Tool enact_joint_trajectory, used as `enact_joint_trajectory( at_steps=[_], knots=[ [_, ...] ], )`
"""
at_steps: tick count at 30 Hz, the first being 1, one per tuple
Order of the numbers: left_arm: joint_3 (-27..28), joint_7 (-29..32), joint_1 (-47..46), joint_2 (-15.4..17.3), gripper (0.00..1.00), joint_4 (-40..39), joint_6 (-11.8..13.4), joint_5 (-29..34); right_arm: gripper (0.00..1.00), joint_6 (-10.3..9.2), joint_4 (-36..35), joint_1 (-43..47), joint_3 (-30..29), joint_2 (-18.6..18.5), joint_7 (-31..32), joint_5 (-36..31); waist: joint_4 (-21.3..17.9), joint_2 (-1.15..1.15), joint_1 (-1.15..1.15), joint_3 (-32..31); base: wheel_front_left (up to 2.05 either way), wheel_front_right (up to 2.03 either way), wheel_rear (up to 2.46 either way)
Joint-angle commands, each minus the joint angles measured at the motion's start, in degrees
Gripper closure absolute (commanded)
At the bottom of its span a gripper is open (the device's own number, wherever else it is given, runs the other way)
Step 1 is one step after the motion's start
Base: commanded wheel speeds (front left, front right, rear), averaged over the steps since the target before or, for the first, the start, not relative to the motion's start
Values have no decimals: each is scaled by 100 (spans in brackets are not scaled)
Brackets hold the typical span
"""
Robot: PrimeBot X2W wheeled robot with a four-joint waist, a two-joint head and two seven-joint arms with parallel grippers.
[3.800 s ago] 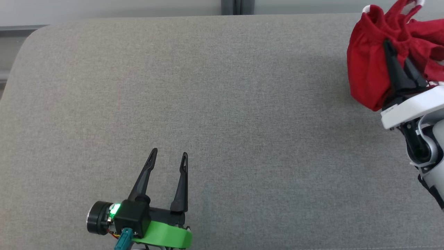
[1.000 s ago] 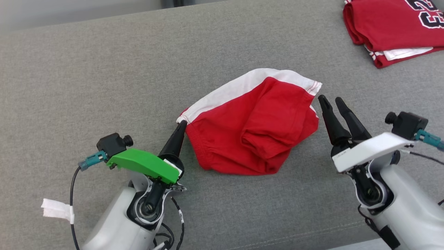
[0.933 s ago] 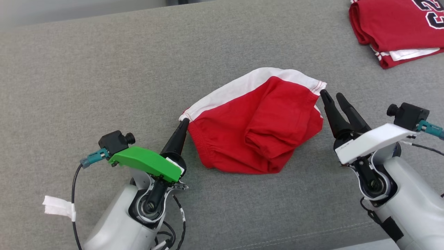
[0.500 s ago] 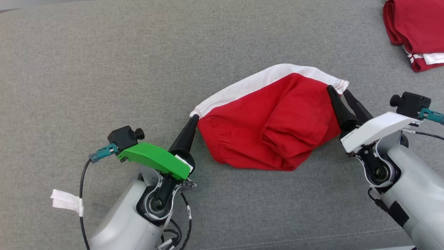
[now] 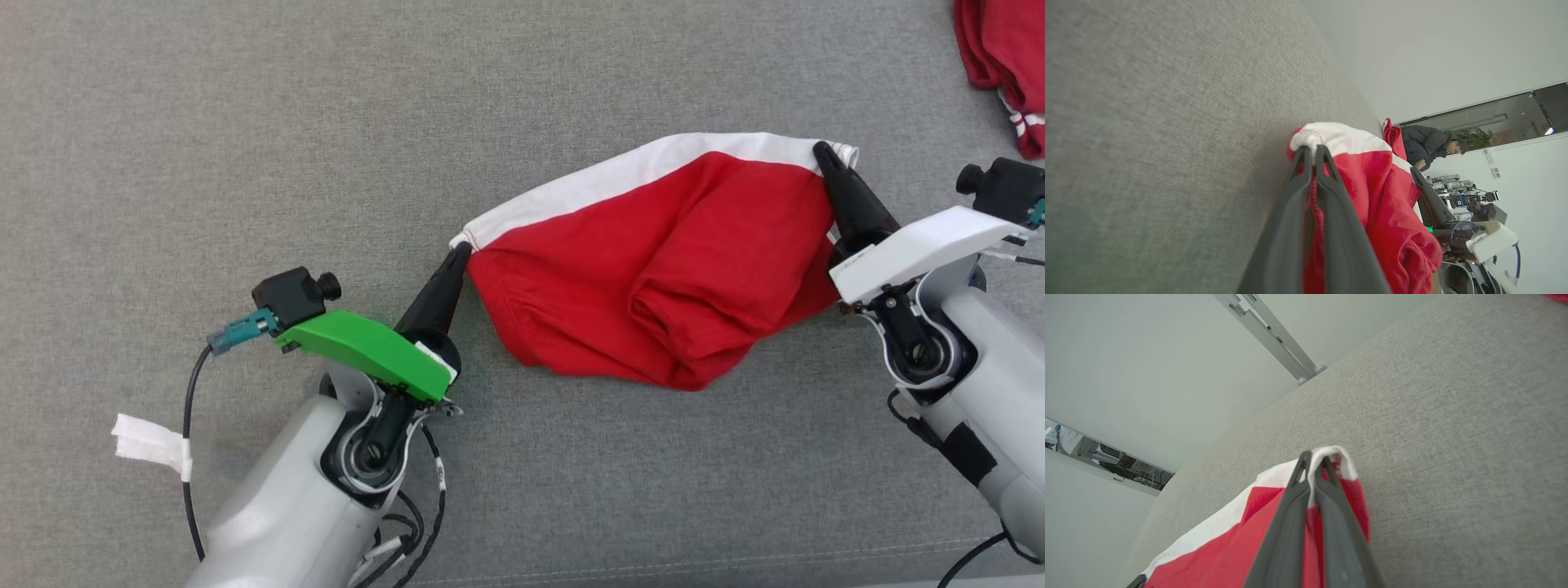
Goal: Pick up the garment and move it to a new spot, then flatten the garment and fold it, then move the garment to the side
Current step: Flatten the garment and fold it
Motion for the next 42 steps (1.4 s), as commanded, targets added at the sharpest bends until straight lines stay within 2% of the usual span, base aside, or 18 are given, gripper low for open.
enact_joint_trajectory(
  at_steps=[1, 9, 13, 18, 22, 27, 30, 34, 42],
  knots=[
    [9, -78, -179, 132, 100, 11, -10, 61, 100, 3, -65, -130, 13, -94, -30, 10, 3, 0, 0, 35, 0, 0, 0],
    [213, -343, -1523, 733, 100, -310, -10, 572, 100, 3, -327, -1169, -228, -576, -49, -150, -201, 0, 0, 273, 0, 0, 0],
    [351, -177, -2686, 1075, 100, -387, 20, 896, 100, 2, -313, -2083, -226, -783, -51, -409, -346, 0, 0, 587, 0, 0, 0],
    [484, 156, -4383, 1361, 100, -244, 114, 1335, 100, 1, -50, -3534, -102, -759, -53, -816, -610, 0, 0, 1122, 0, 0, 0],
    [540, -64, -5726, 1401, 100, 12, 113, 1858, 100, -4, 212, -4559, -483, -662, -52, -1401, -713, 0, 0, 1552, 0, 0, 0],
    [568, -802, -6805, 1071, 100, 299, 51, 2342, 100, -6, 10, -5267, -1360, -565, -50, -2297, -561, 0, 0, 1973, 0, 0, 0],
    [574, -987, -6691, 899, 100, 202, -3, 2415, 100, -3, -390, -5149, -1440, -620, -47, -2486, -371, 0, 0, 2115, 0, 0, 0],
    [576, -1028, -5815, 828, 100, -373, -12, 2318, 100, -2, -882, -4489, -1365, -811, -48, -2443, -165, 0, 0, 2085, 0, 0, 0],
    [530, -1029, -2708, 1002, 100, -1750, -12, 2024, 100, -1, -1885, -2098, -1204, -1225, -49, -2125, 34, 0, 0, 1538, 0, 0, 0]
  ],
)
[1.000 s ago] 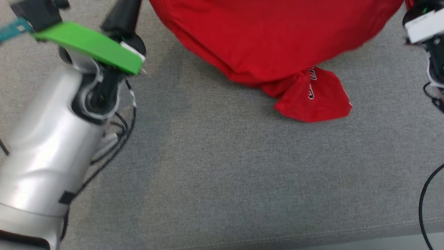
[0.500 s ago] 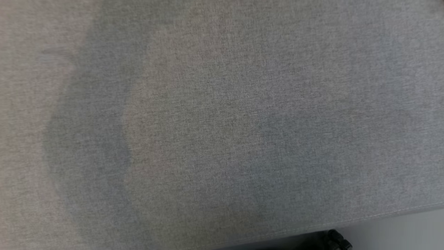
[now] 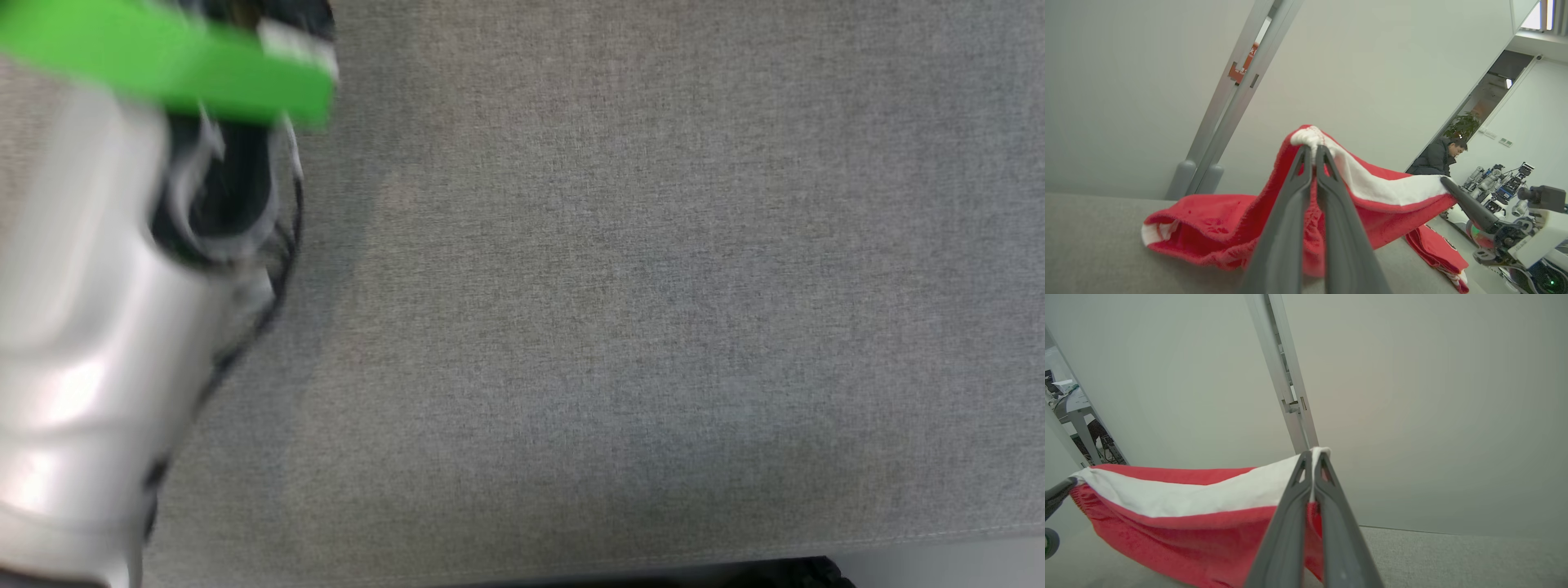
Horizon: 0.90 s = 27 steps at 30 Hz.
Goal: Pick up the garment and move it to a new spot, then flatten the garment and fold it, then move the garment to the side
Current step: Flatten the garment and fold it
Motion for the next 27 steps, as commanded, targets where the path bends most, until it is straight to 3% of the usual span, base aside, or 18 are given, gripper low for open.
enact_joint_trajectory(
  at_steps=[1, 9, 15, 21, 27],
  knots=[
    [-80, -14, 575, 99, 100, -228, -18, -1, 100, -5, -156, 525, -92, -106, -17, 91, 119, 0, -1, -454, 0, 0, 0],
    [-383, -16, 3325, 388, 100, -952, -16, 121, 100, -4, -654, 3159, -616, 0, -17, 361, 61, 0, -1, -1628, 0, 0, 0],
    [-385, -16, 4838, 369, 100, -1229, -17, 222, 100, -4, -1133, 4725, -832, -92, -17, 527, 0, 0, -1, -2268, 0, 0, 0],
    [-270, -16, 5703, 427, 100, -1560, -16, 383, 100, -4, -1685, 5703, -1042, -308, -17, 520, -11, 0, -1, -2417, 0, 0, 0],
    [-291, 7, 5772, 355, 100, -1641, -15, 232, 100, -4, -1821, 5809, -994, -575, 22, 428, 139, 0, -1, -2436, 0, 0, 0]
  ],
)
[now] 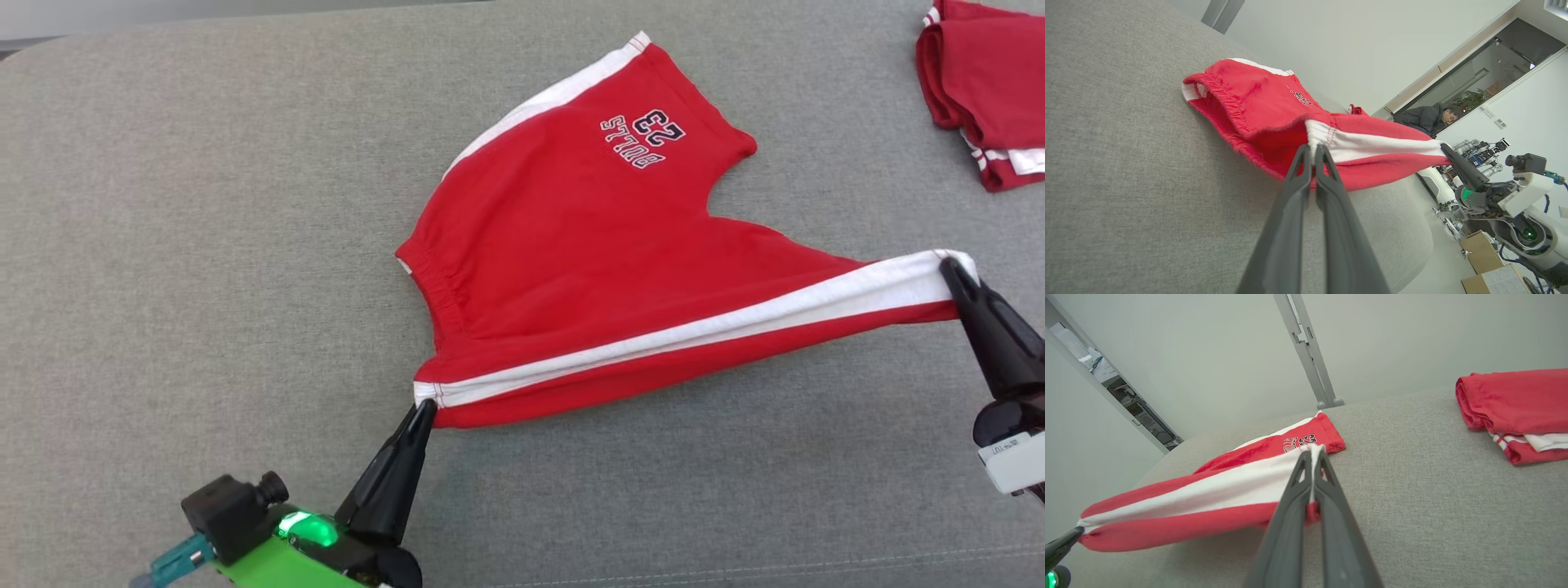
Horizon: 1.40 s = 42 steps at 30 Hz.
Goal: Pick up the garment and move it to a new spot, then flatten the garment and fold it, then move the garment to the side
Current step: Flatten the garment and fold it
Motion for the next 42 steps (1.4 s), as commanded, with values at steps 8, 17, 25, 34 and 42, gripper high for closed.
enact_joint_trajectory(
  at_steps=[8, 17, 25, 34, 42],
  knots=[
    [-39, 273, -1056, -499, 100, 474, -11, -443, 100, -1, 573, -1258, 370, -425, 349, -11, 485, 0, 1, 395, 0, 0, 0],
    [112, 623, -2283, -951, 100, 1201, 80, -768, 100, 0, 1262, -3453, 1187, -631, 1237, 102, 827, 0, 1, 1156, 0, 0, 0],
    [246, 506, -2970, -1207, 100, 1835, 268, -626, 100, 0, 2161, -5253, 2138, -442, 1890, 137, 1147, 0, 1, 1591, 0, 0, 0],
    [222, 330, -3303, -1446, 100, 2313, 193, -590, 100, 0, 3003, -6317, 3017, -262, 1937, 233, 1418, 0, 1, 1716, 0, 0, 0],
    [111, 233, -3439, -1513, 0, 2594, 109, -507, 0, 0, 3407, -6716, 3674, -97, 1475, 417, 1387, 0, 1, 1619, 0, 0, 0]
  ],
)
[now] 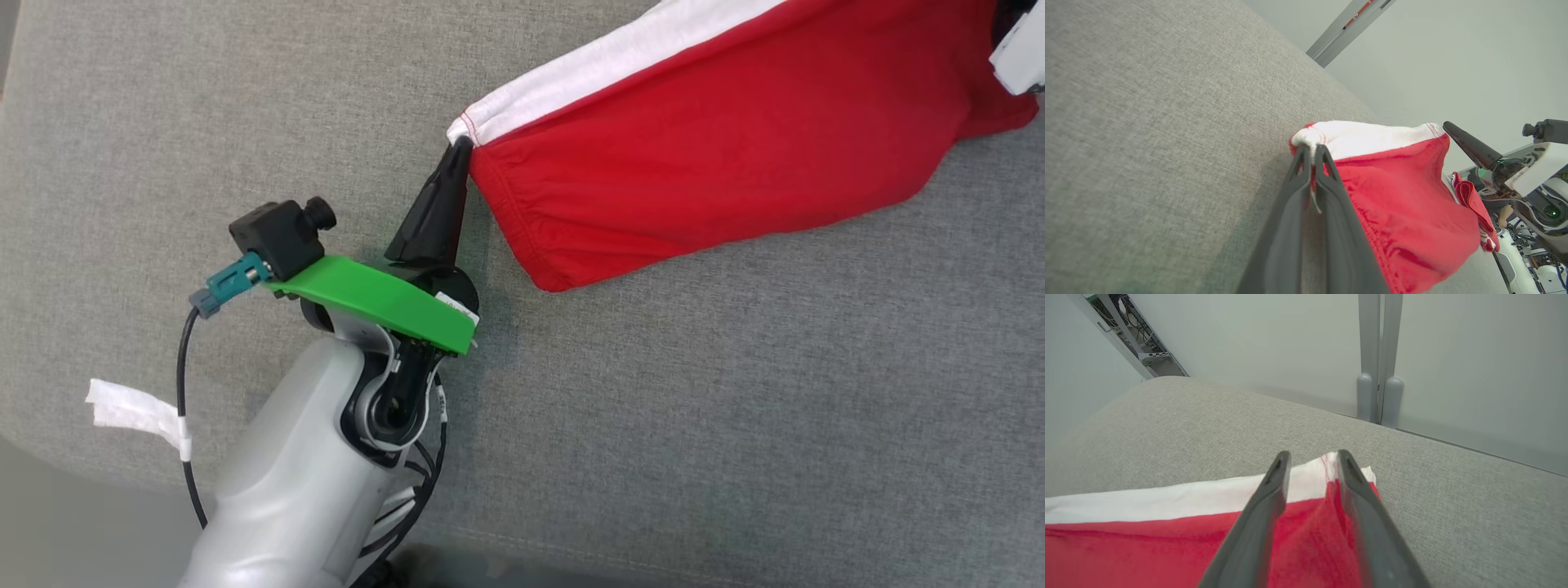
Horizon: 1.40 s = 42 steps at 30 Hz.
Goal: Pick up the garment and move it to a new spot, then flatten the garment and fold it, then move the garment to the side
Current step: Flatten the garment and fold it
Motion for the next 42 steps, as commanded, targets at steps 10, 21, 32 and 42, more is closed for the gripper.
enact_joint_trajectory(
  at_steps=[10, 21, 32, 42],
  knots=[
    [258, -297, 563, 261, 0, -30, 516, 1530, 0, 1, 8, 766, 651, 267, -1445, 482, -507, 0, 0, -942, 0, 0, 0],
    [1394, -290, 2518, -45, 0, -1094, 1018, 3740, 0, 1, -524, 2520, -260, 702, -1577, 126, -964, 0, 0, -1957, 0, 0, 0],
    [1667, -291, 3494, -252, 0, -1681, 1069, 5023, 0, 1, -396, 3459, -1076, 1204, -1578, -597, -805, 0, 0, -2222, 0, 0, 0],
    [1197, -291, 3478, -274, 0, -1766, 1299, 5127, 0, 1, 985, 2737, -814, 1130, -1437, -788, -105, 0, 0, -1978, 0, 0, 0]
  ],
)
